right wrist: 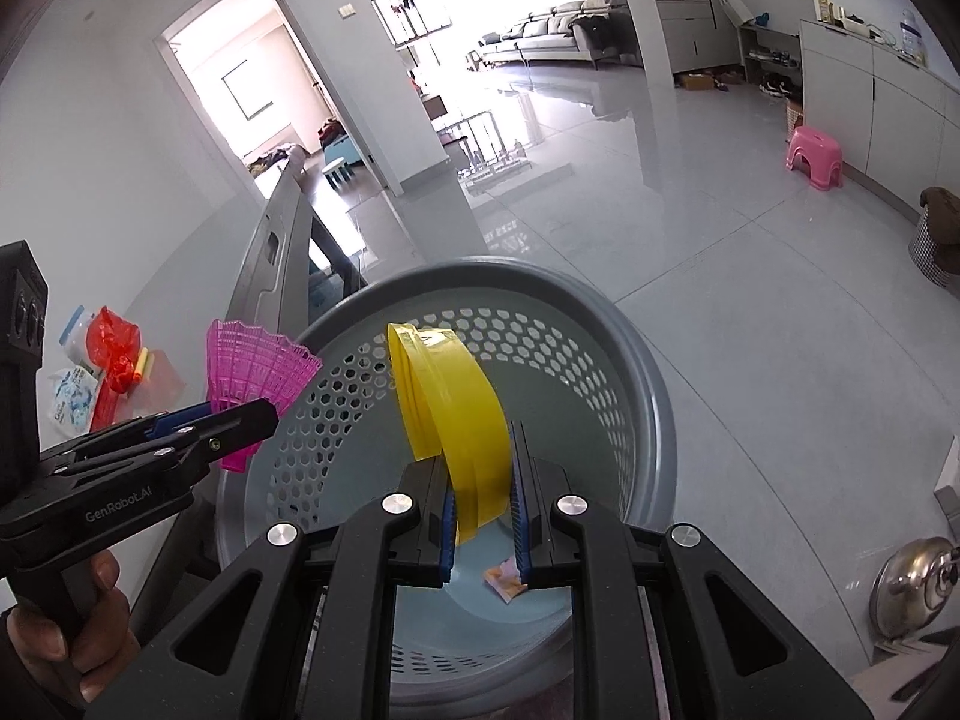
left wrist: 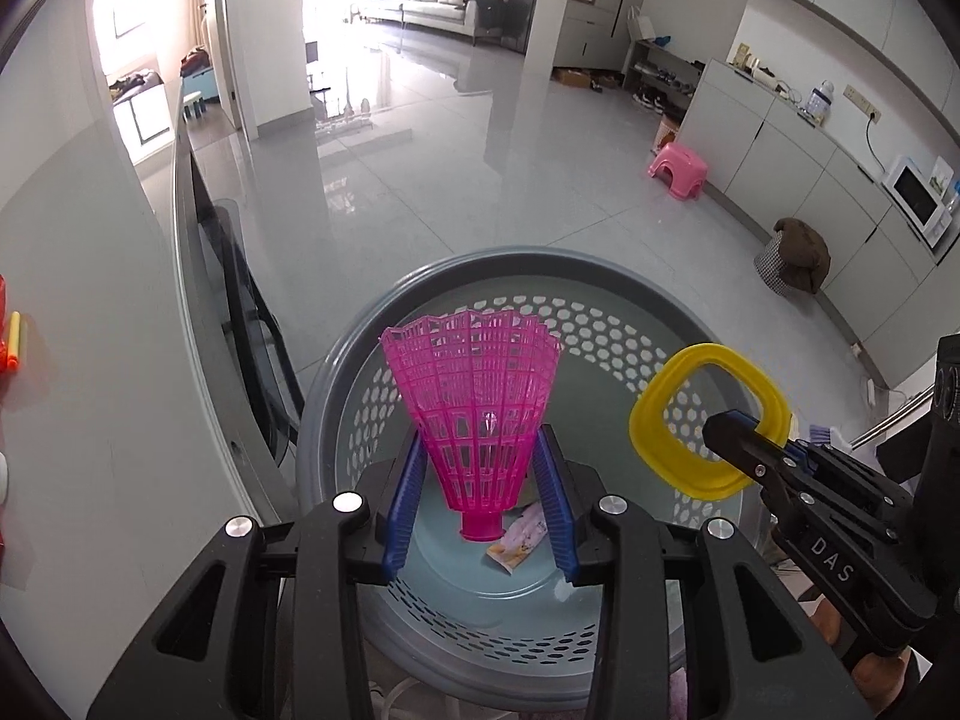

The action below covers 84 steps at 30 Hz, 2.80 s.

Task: Collect trash
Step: 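Carry both items over the grey basket and open both tools to drop them, then move both open tools back over the table toward the remaining items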

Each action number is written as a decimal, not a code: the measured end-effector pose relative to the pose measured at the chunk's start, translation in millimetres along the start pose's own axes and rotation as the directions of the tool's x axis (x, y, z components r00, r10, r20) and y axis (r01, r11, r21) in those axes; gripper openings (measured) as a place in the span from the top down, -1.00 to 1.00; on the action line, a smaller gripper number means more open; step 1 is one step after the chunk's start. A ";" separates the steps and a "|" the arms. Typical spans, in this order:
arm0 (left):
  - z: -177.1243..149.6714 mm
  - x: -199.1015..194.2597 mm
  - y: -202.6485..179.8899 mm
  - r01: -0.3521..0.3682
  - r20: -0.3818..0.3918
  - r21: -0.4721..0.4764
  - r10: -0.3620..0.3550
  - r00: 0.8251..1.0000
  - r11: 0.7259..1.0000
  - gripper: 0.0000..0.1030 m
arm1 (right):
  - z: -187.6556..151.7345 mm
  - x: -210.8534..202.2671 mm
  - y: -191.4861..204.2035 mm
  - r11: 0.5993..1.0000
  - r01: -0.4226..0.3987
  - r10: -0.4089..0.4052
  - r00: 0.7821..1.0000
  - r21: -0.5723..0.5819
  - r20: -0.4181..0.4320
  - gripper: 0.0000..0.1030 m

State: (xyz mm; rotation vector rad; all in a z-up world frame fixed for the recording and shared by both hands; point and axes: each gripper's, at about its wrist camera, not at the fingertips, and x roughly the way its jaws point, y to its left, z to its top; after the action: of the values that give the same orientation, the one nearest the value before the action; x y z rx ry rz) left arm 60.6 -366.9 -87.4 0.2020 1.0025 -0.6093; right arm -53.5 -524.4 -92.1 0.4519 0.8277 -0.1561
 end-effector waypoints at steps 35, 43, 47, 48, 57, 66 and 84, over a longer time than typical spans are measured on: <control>-4.6 -10.6 13.1 -0.040 0.021 -0.037 0.040 0.999 0.999 -0.39 | 1.2 -2.9 9.7 0.999 0.019 -0.018 1.000 -0.025 0.025 0.04; -7.2 -26.2 25.7 -0.064 0.062 -0.070 0.069 0.996 0.995 -0.56 | 1.3 -12.7 20.0 0.999 0.015 -0.013 0.999 -0.041 0.045 -0.16; -7.0 -37.5 33.7 -0.082 0.088 -0.093 0.090 0.992 0.992 -0.63 | 2.0 -16.5 28.8 0.998 0.006 -0.003 0.998 -0.057 0.056 -0.24; -7.8 -41.8 36.9 -0.094 0.099 -0.099 0.104 0.990 0.991 -0.64 | 2.3 -17.2 32.4 0.998 0.002 0.002 0.998 -0.064 0.058 -0.25; -19.8 -90.3 81.6 -0.198 0.208 -0.212 0.242 0.948 0.957 -0.83 | 6.1 -21.4 77.0 0.987 -0.040 0.052 0.996 -0.154 0.077 -0.39; -56.4 -140.1 155.9 -0.339 0.224 -0.375 0.439 0.870 0.863 -0.88 | -6.1 -1.3 150.0 0.952 -0.144 0.158 0.987 -0.268 0.030 -0.46; -154.9 -198.9 313.0 -0.486 0.052 -0.632 0.659 0.751 0.604 -0.88 | -23.4 48.6 314.3 0.807 -0.293 0.276 0.955 -0.512 -0.112 -0.50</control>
State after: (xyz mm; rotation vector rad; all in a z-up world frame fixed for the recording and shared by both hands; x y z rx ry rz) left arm 47.4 31.9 -39.6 -0.1167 0.7341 0.2981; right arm 59.7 -231.0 -39.3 0.0533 0.7861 0.3579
